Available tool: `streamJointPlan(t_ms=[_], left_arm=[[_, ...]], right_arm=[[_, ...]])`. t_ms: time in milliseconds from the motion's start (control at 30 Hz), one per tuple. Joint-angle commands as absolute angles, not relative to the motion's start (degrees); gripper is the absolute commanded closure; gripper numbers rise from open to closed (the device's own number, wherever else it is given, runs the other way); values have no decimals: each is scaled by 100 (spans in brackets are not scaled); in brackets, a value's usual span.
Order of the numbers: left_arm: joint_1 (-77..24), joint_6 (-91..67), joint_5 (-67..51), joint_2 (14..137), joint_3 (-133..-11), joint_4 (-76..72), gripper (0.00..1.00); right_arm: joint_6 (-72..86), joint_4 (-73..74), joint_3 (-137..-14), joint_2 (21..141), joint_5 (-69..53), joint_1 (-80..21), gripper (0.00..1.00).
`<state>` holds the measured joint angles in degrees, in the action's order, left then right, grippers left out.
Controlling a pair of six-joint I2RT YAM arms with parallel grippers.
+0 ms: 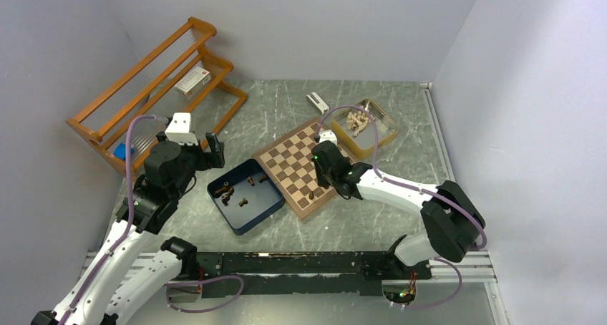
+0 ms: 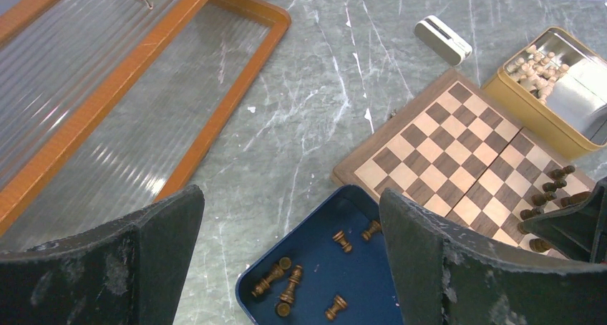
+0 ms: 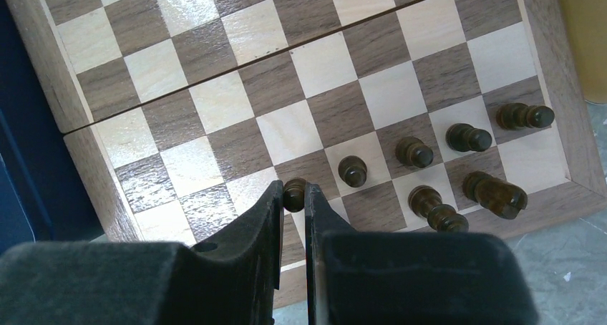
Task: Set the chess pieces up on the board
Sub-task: Place the chess piece on the chessboard.
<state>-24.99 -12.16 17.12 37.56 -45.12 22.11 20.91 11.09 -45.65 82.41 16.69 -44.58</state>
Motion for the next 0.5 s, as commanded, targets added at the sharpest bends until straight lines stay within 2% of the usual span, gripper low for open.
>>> streamJointPlan(t_ms=[0, 467], left_arm=[[-2470, -1148, 1714, 3753, -4482, 1995, 3], [-2467, -1150, 1710, 3768, -4482, 1986, 3]], right_arm=[[2059, 1162, -4688, 8307, 1628, -4440, 90], [2018, 1249, -4772, 8393, 1713, -4439, 87]])
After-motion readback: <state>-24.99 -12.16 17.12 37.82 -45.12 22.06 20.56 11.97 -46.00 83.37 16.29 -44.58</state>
